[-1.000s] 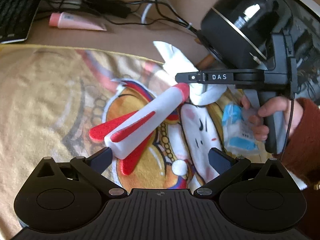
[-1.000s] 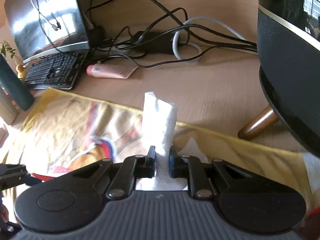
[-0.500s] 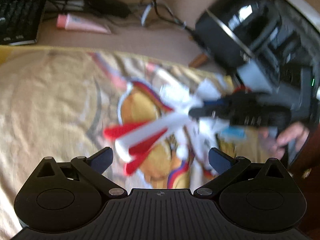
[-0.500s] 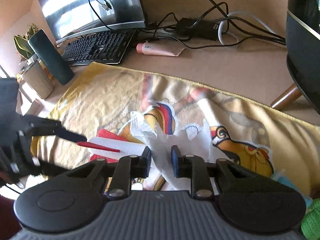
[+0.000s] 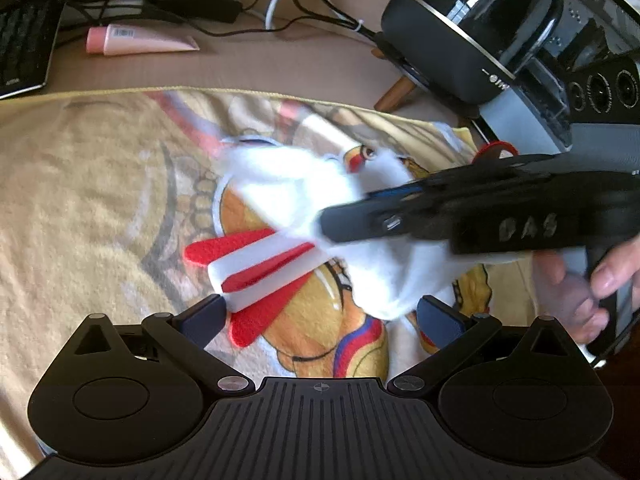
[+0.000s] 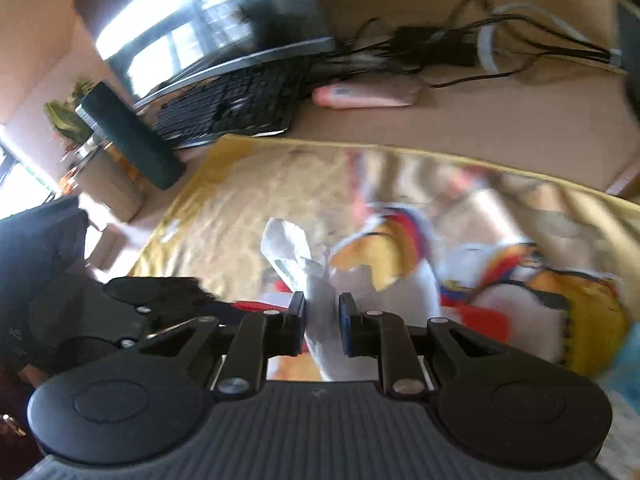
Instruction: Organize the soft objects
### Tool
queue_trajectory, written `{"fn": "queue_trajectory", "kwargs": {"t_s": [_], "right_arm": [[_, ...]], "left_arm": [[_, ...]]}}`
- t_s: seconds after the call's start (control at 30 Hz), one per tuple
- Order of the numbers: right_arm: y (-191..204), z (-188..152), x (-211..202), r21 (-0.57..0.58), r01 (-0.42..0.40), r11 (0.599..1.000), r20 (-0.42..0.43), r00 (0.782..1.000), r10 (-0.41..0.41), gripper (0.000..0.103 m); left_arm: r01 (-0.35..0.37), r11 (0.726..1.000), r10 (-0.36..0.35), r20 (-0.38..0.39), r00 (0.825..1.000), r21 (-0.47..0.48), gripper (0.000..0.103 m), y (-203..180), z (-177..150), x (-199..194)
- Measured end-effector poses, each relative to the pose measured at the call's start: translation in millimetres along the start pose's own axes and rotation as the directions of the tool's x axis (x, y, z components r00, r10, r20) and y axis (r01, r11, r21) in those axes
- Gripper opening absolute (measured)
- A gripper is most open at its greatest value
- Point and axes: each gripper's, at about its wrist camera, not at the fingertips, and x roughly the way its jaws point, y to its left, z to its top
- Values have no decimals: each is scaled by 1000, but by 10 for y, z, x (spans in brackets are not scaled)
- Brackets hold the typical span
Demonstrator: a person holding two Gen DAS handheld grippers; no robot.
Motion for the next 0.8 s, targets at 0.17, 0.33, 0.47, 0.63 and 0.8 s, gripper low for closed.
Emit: {"fn": "queue_trajectory", "kwargs": {"t_s": [0.17,0.33,0.47,0.63,0.8], "right_arm": [[-371,-15,-240,43,162,986,20,987,-163,20],[-646,-20,-440,58,312,948,51,948,-315,20],[-784,-37,-460,51,380,924,49,923,-382,20],[-673,-120,-449,54,322,945,64,944,-325,42],[-297,-172,-493,-55,247,967,74,967,-243,77]], "left_arm": [[-16,1000,16,1,1000,18,103,-18,5,18],[-35,998,36,-10,999,56,103,-7,-27,-49],[-27,997,29,-30,999,72,103,93,-107,-100],[-36,996,39,-37,999,76,103,57,-74,-87],[-38,996,41,-40,998,81,103,26,-66,-59]]}}
